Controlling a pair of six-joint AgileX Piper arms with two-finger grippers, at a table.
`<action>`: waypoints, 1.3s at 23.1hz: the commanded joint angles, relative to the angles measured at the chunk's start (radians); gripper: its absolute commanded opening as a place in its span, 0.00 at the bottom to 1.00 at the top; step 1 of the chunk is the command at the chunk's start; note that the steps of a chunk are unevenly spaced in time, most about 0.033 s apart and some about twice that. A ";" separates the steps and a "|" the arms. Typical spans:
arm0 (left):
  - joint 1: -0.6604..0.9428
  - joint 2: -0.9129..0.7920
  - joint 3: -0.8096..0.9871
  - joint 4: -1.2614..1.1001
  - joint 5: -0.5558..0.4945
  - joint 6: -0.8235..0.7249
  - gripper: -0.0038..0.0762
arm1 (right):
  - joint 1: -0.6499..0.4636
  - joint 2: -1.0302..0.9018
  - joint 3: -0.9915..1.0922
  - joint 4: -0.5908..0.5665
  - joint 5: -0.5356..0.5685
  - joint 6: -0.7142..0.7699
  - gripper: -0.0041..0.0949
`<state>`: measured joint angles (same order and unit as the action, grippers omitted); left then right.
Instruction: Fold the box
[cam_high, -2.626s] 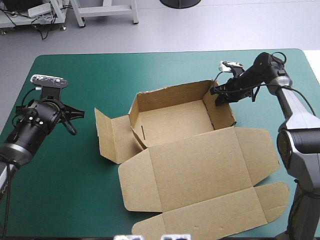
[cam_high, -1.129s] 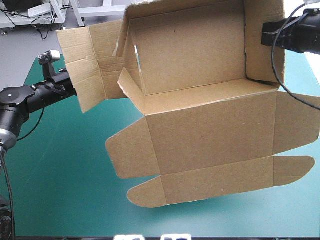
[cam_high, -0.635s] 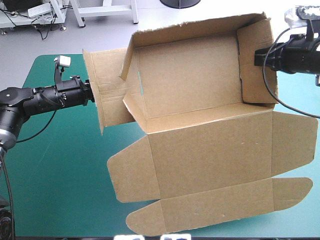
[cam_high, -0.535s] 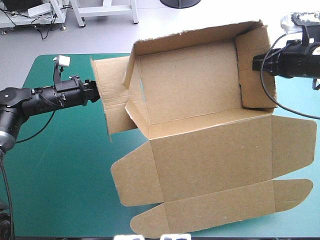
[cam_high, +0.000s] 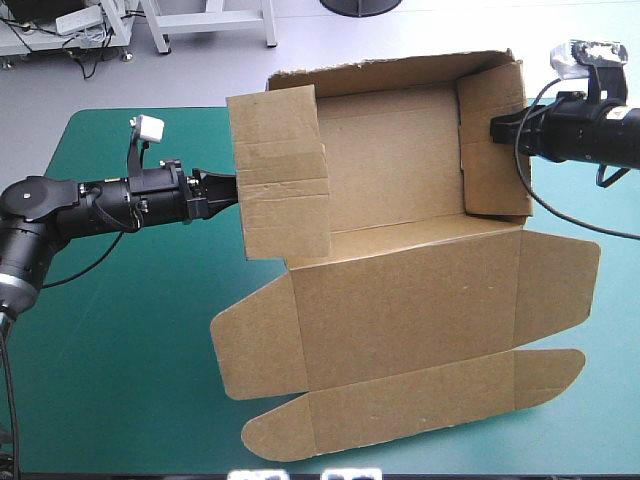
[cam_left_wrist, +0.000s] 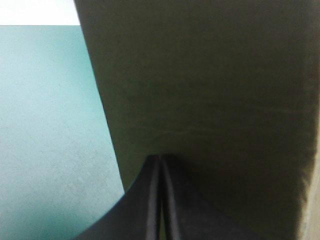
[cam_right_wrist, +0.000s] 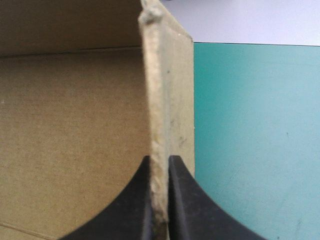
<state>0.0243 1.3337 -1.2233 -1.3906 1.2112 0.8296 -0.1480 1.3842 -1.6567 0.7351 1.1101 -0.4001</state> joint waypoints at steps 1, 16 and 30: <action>-0.008 -0.029 -0.032 -0.078 0.078 -0.012 0.04 | -0.006 -0.031 -0.019 0.039 -0.090 0.003 0.04; -0.037 -0.029 -0.032 -0.179 0.078 -0.012 0.38 | -0.004 -0.017 0.028 0.028 -0.145 -0.007 0.04; -0.037 -0.029 -0.032 -0.080 -0.033 -0.045 0.37 | 0.102 -0.010 0.028 -0.008 -0.168 0.011 0.04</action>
<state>-0.0057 1.3337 -1.2233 -1.4060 1.1811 0.7952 -0.0724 1.4039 -1.6034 0.6826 1.0041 -0.4122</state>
